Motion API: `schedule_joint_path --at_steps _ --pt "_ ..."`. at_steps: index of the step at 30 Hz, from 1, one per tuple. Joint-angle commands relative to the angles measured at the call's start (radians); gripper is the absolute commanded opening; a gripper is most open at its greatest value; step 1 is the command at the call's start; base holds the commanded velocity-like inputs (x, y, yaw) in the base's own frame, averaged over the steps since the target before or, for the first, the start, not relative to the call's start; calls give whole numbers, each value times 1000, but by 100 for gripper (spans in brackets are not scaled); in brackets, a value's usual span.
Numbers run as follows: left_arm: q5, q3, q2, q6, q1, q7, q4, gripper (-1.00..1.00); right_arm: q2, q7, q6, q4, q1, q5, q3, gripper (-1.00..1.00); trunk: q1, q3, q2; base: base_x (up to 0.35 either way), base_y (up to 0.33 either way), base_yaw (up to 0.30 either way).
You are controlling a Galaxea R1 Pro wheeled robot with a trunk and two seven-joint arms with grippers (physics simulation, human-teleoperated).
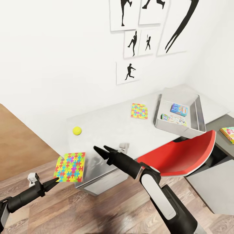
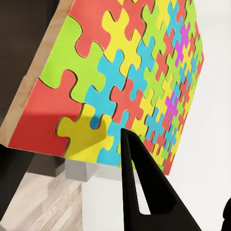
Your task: Put all the toys in the child's room - the three board games (two on the bed and one on the table), the two jigsaw puzzles on the table, and the tennis ball on the table - inside the toy box on the table in the child's room.
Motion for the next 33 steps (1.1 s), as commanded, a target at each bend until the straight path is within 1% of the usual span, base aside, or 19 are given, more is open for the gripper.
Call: schedule_joint_path --at_steps 1,6,12,14,18,21,23,33 --pt "-7 4 6 10 -1 -7 -1 -100 -1 0 3 0 -1 -7 -4 100 1 -1 -2 0 0 0" --pt "-5 7 34 15 -1 -7 -28 -100 -1 -2 -1 1 0 -2 -15 100 1 -1 -2 0 0 0" --pt "-4 30 71 30 -1 -7 -60 -100 -1 -12 -3 7 0 3 -17 100 1 -1 -2 0 0 0" --pt "-4 34 90 40 -1 -7 -66 -100 -1 -13 -3 10 0 3 -17 100 1 -1 -2 0 0 0" --pt "-4 35 114 69 -1 -7 -103 -100 0 -15 -3 13 0 4 -17 100 1 -1 -2 0 0 0" --pt "-4 35 120 88 0 -7 -147 -100 1 -20 -3 13 0 6 -16 100 1 -1 -2 0 0 0" --pt "-5 35 121 97 0 -7 -162 -100 2 -32 -2 14 0 7 -16 100 1 -1 -2 0 0 0" --pt "-5 32 121 118 1 -7 -175 -100 2 -47 -3 15 0 8 -16 100 1 -1 -2 0 0 0"
